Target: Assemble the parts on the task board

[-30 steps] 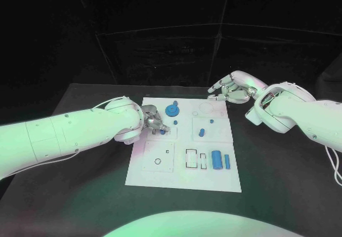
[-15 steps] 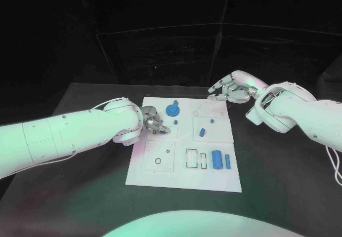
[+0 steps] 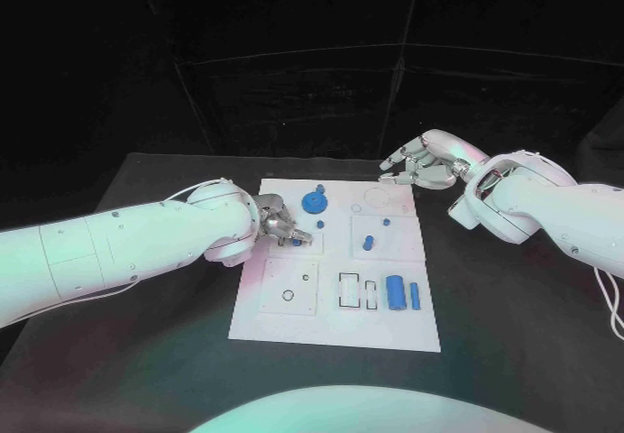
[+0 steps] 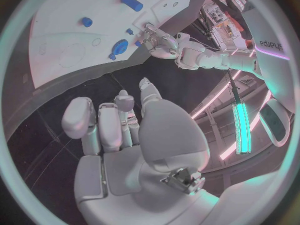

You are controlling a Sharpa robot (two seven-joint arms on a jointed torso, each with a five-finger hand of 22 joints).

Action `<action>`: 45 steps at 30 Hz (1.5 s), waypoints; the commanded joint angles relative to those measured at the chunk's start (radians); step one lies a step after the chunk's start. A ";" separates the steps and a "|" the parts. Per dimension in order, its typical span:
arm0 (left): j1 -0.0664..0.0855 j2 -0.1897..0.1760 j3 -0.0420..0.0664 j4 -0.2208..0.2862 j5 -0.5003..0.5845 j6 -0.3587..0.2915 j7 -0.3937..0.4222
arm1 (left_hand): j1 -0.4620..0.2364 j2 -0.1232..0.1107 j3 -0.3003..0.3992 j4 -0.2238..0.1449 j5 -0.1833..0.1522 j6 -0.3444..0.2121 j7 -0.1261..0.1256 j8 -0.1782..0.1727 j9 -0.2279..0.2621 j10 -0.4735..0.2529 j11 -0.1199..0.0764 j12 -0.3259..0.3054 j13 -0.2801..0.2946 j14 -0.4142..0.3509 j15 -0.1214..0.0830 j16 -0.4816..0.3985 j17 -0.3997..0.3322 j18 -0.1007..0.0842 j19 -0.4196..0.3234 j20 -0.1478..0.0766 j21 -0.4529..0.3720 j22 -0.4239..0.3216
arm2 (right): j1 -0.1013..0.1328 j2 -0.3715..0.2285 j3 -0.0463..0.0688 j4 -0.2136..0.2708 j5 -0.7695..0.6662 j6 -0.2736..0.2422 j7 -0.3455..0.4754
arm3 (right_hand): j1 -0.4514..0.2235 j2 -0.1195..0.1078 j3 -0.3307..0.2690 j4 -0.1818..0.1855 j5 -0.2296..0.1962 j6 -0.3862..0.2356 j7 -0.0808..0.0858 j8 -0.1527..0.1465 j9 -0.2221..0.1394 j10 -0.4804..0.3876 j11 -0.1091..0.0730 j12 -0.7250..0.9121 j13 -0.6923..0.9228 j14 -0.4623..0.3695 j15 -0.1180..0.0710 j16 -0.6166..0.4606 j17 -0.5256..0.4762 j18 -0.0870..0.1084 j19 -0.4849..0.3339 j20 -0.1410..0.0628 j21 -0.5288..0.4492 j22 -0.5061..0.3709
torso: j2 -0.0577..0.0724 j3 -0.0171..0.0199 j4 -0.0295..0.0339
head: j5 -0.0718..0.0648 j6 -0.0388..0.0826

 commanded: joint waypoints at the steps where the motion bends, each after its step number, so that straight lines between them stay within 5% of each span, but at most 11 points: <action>1: 0.004 -0.008 0.003 0.010 0.000 -0.016 0.010 | 0.002 0.003 -0.047 0.013 -0.029 -0.001 0.000 -0.006 0.002 0.001 0.000 0.002 -0.003 0.107 -0.006 0.003 0.263 -0.011 0.029 -0.007 0.001 0.011 | 0.002 -0.001 0.001 -0.001 0.006 0.001 0.010 | -0.004 0.006 -0.007 0.000 0.005 -0.004 0.002 0.004 -0.001 -0.006 -0.003 -0.004 -0.001 0.028 -0.004 -0.007 -0.001 0.020 -0.006 0.003 -0.006 -0.001 | 0.001 -0.0005 0.0007 | -0.002 0.000; 6: 0.023 -0.026 0.029 0.028 0.002 0.010 0.017 | 0.034 0.012 -0.164 0.049 -0.042 -0.042 0.016 -0.042 -0.015 -0.024 0.012 -0.022 -0.034 0.107 0.003 0.003 0.263 -0.010 0.025 0.000 -0.005 0.004 | 0.002 -0.001 0.001 -0.004 0.006 0.001 0.011 | -0.004 0.006 -0.007 0.000 0.005 -0.004 0.002 0.004 -0.001 -0.006 -0.003 -0.004 -0.001 0.028 -0.004 -0.007 -0.001 0.020 -0.006 0.003 -0.006 -0.001 | 0.000 -0.0001 0.0016 | -0.002 0.001; 10: 0.055 -0.046 0.047 0.037 0.022 0.063 0.013 | 0.090 0.037 -0.240 0.072 -0.045 -0.072 0.038 -0.103 -0.066 -0.044 0.033 -0.039 -0.059 0.107 0.020 0.003 0.263 -0.008 0.021 0.013 -0.011 -0.002 | 0.002 0.000 0.001 -0.006 0.007 0.002 0.010 | -0.004 0.006 -0.007 0.000 0.005 -0.004 0.002 0.004 -0.001 -0.006 -0.003 -0.004 -0.001 0.028 -0.004 -0.007 -0.001 0.020 -0.006 0.003 -0.006 -0.001 | 0.000 0.0003 0.0006 | 0.000 0.003; 16: 0.107 -0.055 0.054 0.001 0.040 0.159 -0.006 | 0.162 0.077 -0.271 0.070 -0.040 -0.080 0.057 -0.152 -0.124 -0.058 0.048 -0.049 -0.077 0.107 0.033 0.003 0.263 -0.006 0.017 0.028 -0.020 -0.013 | 0.002 0.001 0.001 -0.009 0.007 0.002 0.010 | -0.005 0.006 -0.008 0.001 0.005 -0.005 0.002 0.004 -0.001 -0.006 -0.002 -0.004 -0.001 0.028 -0.004 -0.008 -0.002 0.020 -0.007 0.003 -0.007 -0.001 | 0.000 0.0003 0.0007 | 0.001 0.006; 22: 0.135 -0.041 0.056 -0.077 0.044 0.218 -0.015 | 0.185 0.098 -0.276 0.067 -0.040 -0.069 0.059 -0.162 -0.145 -0.062 0.050 -0.053 -0.085 0.107 0.036 0.003 0.263 -0.004 0.014 0.032 -0.025 -0.019 | 0.002 0.002 0.001 -0.010 0.007 0.003 0.009 | -0.005 0.006 -0.008 0.001 0.005 -0.005 0.002 0.004 -0.001 -0.006 -0.002 -0.004 -0.001 0.028 -0.004 -0.008 -0.002 0.020 -0.007 0.003 -0.007 -0.001 | 0.001 -0.0003 -0.0003 | 0.000 0.011; 36: 0.151 0.085 0.050 -0.299 0.040 0.278 0.000 | 0.174 0.118 -0.312 0.091 -0.040 -0.048 0.057 -0.167 -0.171 -0.059 0.049 -0.048 -0.081 0.107 0.036 0.003 0.263 -0.005 0.017 0.033 -0.021 -0.011 | 0.002 0.006 0.001 -0.011 0.007 0.002 0.008 | -0.006 0.006 -0.009 0.002 0.005 -0.005 0.002 0.004 -0.001 -0.007 -0.002 -0.005 -0.002 0.028 -0.004 -0.008 -0.001 0.020 -0.007 0.003 -0.007 -0.002 | 0.001 -0.0011 -0.0006 | 0.003 0.018; 45: 0.147 0.145 0.044 -0.379 0.032 0.293 0.014 | 0.173 0.122 -0.316 0.093 -0.040 -0.046 0.057 -0.167 -0.174 -0.057 0.049 -0.046 -0.079 0.107 0.036 0.003 0.263 -0.006 0.017 0.033 -0.019 -0.008 | 0.002 0.009 0.001 -0.012 0.007 0.001 0.009 | -0.005 0.007 -0.009 0.002 0.005 -0.005 0.002 0.004 -0.001 -0.006 -0.003 -0.004 -0.001 0.028 -0.004 -0.008 -0.001 0.020 -0.007 0.003 -0.007 -0.002 | 0.000 -0.0005 0.0003 | 0.002 0.016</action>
